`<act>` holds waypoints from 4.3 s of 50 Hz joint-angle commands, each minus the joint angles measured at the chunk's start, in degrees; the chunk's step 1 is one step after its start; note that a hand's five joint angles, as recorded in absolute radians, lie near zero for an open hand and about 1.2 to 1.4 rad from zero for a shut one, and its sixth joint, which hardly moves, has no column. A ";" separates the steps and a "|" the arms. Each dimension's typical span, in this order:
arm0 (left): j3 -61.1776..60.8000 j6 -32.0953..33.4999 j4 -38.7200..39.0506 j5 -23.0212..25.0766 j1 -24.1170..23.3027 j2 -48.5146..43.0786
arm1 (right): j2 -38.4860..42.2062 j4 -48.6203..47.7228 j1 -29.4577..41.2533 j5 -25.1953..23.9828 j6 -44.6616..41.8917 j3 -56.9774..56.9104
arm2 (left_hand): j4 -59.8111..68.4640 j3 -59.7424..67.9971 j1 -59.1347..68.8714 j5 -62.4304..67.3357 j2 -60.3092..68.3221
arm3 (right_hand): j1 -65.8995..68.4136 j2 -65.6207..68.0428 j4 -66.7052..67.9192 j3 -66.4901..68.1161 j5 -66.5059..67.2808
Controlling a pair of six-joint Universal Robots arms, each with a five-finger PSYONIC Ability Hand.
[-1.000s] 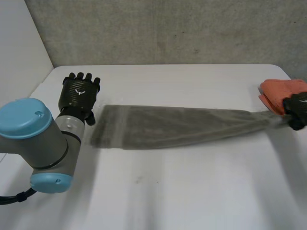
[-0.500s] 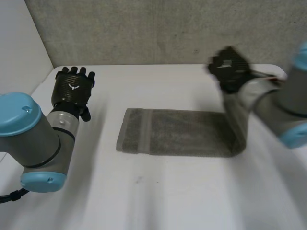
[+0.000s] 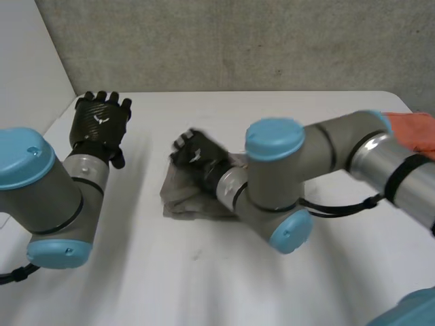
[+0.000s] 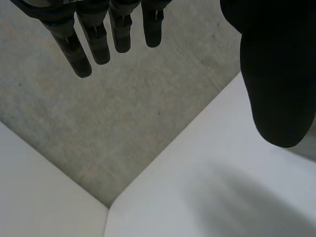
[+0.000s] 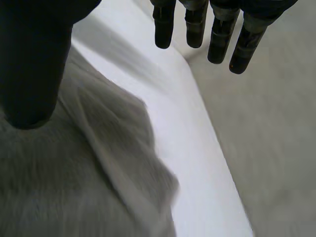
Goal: Fold the laundry.
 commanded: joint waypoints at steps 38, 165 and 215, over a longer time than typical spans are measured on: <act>31.64 -5.92 -10.09 7.84 -8.99 -31.61 | -22.34 -16.15 -22.52 -2.44 23.64 48.82 | 3.92 3.48 4.58 2.89 3.93 | 16.10 15.08 14.25 15.40 13.72; 22.70 -15.24 -25.91 6.93 -18.56 -8.51 | -36.31 -12.89 -18.22 2.84 26.71 51.79 | 0.06 -0.38 0.72 -0.97 0.07 | -1.64 -2.66 -3.49 -2.34 -4.01; 22.35 -18.66 -40.32 20.12 -14.16 -1.82 | -21.38 -36.10 -12.41 3.80 22.14 58.58 | 0.39 -0.05 1.06 -0.63 0.40 | 22.67 21.64 20.82 21.96 20.29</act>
